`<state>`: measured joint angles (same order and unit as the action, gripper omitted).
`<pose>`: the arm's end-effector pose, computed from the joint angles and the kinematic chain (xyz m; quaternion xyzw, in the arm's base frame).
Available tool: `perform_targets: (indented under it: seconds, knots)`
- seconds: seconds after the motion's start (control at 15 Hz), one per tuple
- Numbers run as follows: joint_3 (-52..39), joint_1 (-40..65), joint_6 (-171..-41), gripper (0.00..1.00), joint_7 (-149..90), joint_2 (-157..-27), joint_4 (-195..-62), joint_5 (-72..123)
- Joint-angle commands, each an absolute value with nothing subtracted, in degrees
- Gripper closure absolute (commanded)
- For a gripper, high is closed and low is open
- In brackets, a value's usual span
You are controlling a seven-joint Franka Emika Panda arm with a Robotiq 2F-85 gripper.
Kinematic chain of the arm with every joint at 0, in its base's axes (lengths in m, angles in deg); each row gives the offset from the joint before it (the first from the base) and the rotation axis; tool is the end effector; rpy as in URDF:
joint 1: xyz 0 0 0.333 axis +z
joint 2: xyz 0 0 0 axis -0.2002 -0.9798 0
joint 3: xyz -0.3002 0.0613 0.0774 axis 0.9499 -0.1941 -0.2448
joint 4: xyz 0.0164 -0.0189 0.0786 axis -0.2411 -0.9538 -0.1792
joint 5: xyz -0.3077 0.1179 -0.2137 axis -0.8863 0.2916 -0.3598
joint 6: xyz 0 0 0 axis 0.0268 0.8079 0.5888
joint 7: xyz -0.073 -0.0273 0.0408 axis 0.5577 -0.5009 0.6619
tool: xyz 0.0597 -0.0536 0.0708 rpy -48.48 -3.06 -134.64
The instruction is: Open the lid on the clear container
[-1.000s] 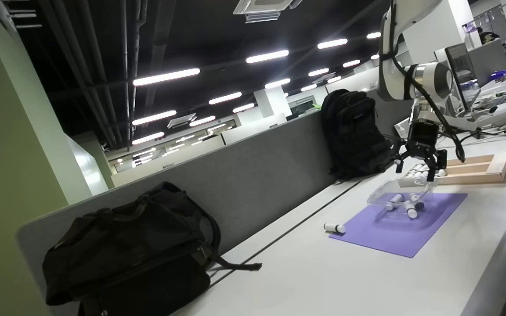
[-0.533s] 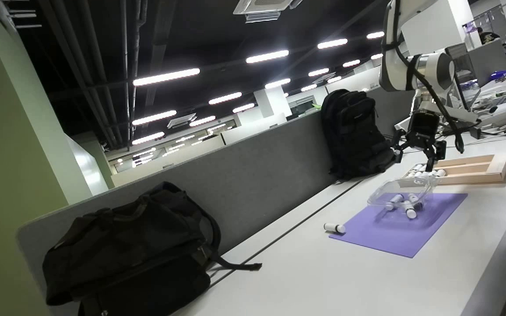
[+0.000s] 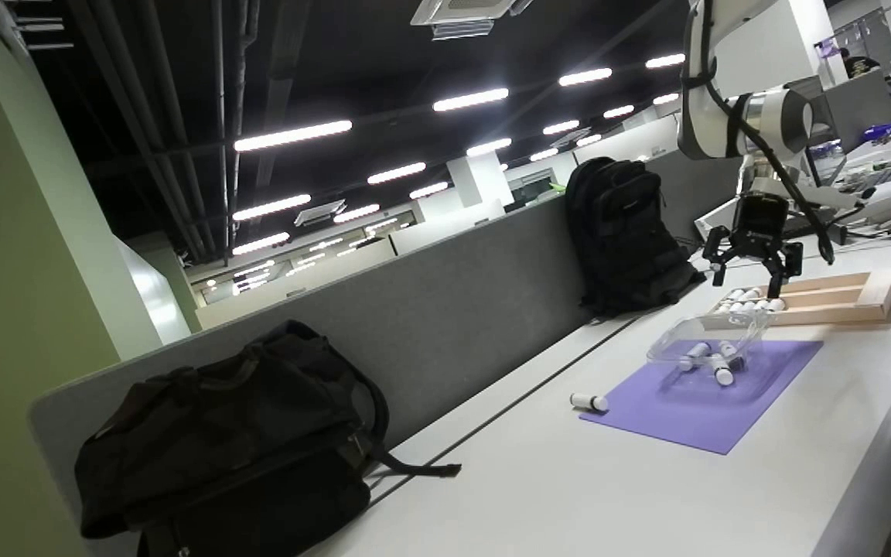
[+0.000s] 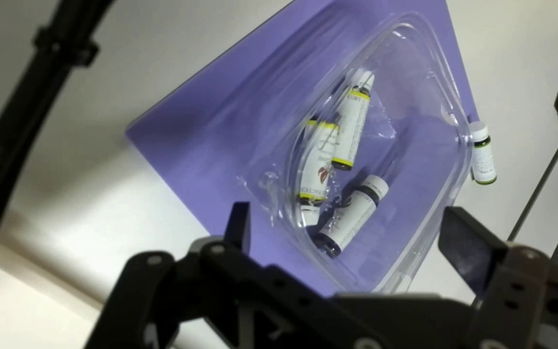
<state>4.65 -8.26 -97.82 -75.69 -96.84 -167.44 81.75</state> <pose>0.4092 -0.2629 0.1710 -0.9039 0.2928 -0.0130 0.3115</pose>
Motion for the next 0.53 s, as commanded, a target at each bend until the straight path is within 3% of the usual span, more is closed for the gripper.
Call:
perform_targets:
  seconds: [0.0, 0.47]
  knots:
    - [3.99, -8.71, -98.45, 0.00, -73.29, -97.59, -166.69, 81.01]
    - [3.11, -8.54, -98.57, 0.00, -73.13, -98.80, -166.28, 81.36]
